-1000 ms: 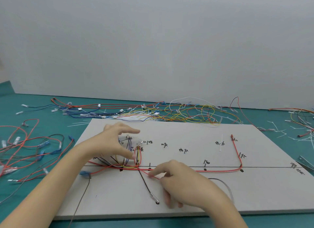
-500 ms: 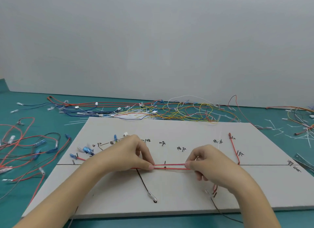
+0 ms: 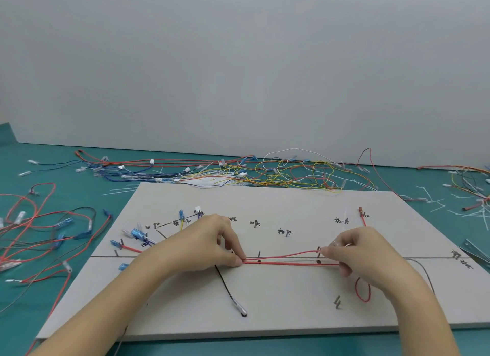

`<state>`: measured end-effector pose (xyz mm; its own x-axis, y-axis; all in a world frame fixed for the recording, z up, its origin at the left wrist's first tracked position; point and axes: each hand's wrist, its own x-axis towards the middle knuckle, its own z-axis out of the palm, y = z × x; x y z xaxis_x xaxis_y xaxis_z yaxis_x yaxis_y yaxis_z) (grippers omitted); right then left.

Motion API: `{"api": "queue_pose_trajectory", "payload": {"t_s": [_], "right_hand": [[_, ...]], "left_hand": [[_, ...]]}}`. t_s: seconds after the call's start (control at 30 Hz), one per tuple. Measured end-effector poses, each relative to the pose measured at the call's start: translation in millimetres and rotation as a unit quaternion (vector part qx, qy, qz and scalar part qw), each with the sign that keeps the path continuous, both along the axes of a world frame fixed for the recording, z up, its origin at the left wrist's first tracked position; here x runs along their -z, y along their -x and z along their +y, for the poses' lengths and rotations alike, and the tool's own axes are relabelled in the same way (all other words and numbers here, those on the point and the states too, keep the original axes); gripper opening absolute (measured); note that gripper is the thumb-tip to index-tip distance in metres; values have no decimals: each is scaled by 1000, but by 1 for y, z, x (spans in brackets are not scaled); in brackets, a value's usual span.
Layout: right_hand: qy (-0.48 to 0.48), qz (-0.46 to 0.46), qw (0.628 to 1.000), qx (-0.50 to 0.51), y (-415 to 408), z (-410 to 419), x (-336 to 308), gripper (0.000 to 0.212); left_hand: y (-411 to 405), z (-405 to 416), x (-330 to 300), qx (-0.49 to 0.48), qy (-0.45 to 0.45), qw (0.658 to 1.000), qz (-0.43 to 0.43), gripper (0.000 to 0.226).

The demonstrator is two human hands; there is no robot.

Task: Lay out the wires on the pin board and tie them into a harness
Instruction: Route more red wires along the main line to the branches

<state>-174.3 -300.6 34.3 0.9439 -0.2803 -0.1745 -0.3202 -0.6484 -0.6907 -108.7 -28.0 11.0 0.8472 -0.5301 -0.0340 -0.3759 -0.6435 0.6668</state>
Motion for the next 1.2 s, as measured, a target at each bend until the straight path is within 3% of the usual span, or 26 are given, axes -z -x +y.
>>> {"api": "queue_pose_trajectory", "payload": {"t_s": [0.2,0.5,0.73,0.97,1.2], "right_hand": [[-73,-14,996,49,-5,-12,8,5],[-103,-42,989,95,-6,-31,15,12],[-86,-88,981,148,-5,-32,15,36],[-177,-62,973,137,-5,-42,16,33],[-70,-89,981,160,-12,-35,31,25]], "left_hand": [[2,0,-1,-4,2,1000,3,12],[2,-1,-1,-8,7,1000,21,10],[1,-1,-1,-8,9,1000,24,10],[1,-1,0,-6,15,999,30,10],[1,0,-1,-6,19,999,32,9]]}}
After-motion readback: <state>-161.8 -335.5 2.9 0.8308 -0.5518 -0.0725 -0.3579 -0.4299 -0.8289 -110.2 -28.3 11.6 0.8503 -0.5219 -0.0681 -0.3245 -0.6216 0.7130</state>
